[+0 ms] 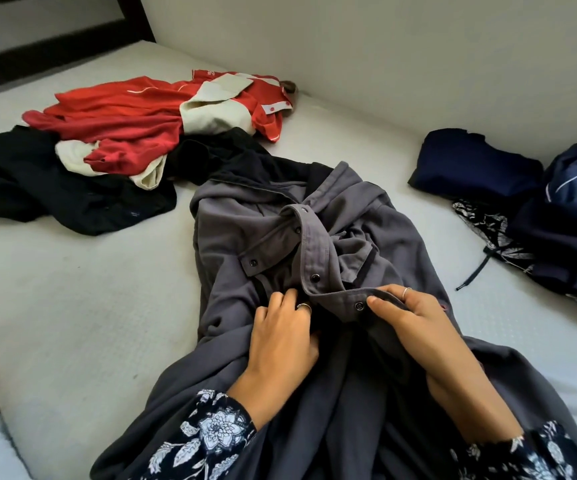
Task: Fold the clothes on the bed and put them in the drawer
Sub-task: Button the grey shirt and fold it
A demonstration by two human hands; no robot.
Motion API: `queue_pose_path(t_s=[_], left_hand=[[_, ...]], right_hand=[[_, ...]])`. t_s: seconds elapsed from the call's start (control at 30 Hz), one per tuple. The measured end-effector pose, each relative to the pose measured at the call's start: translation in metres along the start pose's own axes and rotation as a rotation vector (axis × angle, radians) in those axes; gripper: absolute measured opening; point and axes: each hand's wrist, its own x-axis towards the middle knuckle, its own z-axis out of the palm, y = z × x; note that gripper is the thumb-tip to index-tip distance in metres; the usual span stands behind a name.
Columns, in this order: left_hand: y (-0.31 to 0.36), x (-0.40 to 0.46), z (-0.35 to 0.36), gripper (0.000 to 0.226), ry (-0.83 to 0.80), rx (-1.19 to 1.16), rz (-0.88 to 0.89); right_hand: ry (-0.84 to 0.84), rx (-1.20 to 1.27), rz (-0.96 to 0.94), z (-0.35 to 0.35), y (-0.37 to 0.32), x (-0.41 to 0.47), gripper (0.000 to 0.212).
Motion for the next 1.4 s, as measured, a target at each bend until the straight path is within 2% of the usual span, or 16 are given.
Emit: queue_pose_path(t_s=[0.13, 0.27, 0.4, 0.47, 0.6, 0.7, 0.77, 0.93, 1.03, 1.07, 1.27, 1.4], left_hand=[[0.004, -0.005, -0.013, 0.016, -0.004, -0.158, -0.071], [0.003, -0.027, -0.046, 0.013, 0.155, -0.474, -0.177], [0.008, -0.052, -0.08, 0.018, 0.336, -0.593, -0.15], [0.012, -0.059, -0.091, 0.018, 0.376, -0.626, -0.135], [0.025, -0.064, -0.1, 0.01, 0.345, -0.704, -0.204], [0.031, -0.065, -0.104, 0.012, 0.287, -0.83, -0.271], [0.031, -0.067, -0.106, 0.015, 0.215, -0.912, -0.299], [0.035, -0.074, -0.11, 0.025, 0.132, -1.063, -0.298], [0.035, -0.075, -0.111, 0.02, 0.165, -1.102, -0.327], [0.035, -0.076, -0.111, 0.018, 0.172, -1.115, -0.339], [0.032, -0.075, -0.112, 0.014, 0.181, -1.124, -0.374], [0.032, -0.077, -0.115, 0.019, 0.15, -1.13, -0.395]], right_hand=[[-0.062, 0.036, 0.006, -0.002, -0.003, -0.006, 0.019], [-0.112, 0.289, 0.013, -0.006, -0.015, -0.025, 0.018], [-0.153, 0.525, 0.037, -0.005, -0.025, -0.054, 0.017], [-0.171, 0.585, 0.036, 0.002, -0.026, -0.065, 0.017], [-0.205, 0.619, 0.008, 0.019, -0.022, -0.076, 0.027], [-0.194, 0.586, -0.044, 0.025, -0.014, -0.081, 0.052], [-0.159, 0.561, -0.072, 0.024, -0.01, -0.083, 0.061], [-0.109, 0.489, -0.131, 0.02, -0.007, -0.091, 0.047], [-0.101, 0.48, -0.138, 0.018, -0.011, -0.094, 0.019], [-0.103, 0.475, -0.139, 0.019, -0.012, -0.094, 0.016], [-0.114, 0.449, -0.163, 0.02, -0.009, -0.093, 0.017], [-0.076, 0.358, -0.244, 0.023, 0.001, -0.09, 0.042]])
